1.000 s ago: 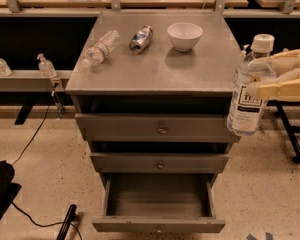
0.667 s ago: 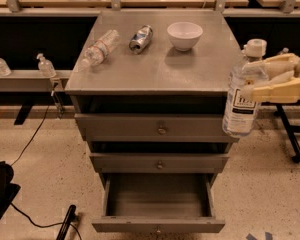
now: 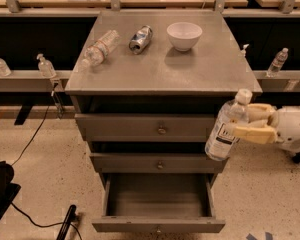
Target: Place blue plastic bottle into bottom drawer
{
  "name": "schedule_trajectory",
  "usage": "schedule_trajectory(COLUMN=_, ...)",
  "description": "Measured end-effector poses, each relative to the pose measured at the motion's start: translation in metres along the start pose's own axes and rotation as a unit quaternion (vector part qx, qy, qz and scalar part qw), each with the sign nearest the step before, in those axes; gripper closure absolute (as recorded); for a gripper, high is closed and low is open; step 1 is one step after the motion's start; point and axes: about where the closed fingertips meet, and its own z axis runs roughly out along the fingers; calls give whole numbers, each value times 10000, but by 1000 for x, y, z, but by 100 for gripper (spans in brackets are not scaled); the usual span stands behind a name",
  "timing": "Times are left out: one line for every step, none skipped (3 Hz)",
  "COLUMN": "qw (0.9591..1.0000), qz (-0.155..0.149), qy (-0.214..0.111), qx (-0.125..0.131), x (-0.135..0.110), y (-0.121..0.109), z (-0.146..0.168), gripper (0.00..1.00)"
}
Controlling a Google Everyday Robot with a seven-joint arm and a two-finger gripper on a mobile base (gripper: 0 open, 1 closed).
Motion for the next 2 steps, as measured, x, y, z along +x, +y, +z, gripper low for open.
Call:
schedule_trajectory(qw=9986, qz=-218, qy=273, qx=407, x=83, y=6, z=-2, gripper=100)
schedule_trajectory(qw=9963, qz=-160, qy=670, qx=506, x=169, y=15, z=1, gripper=100)
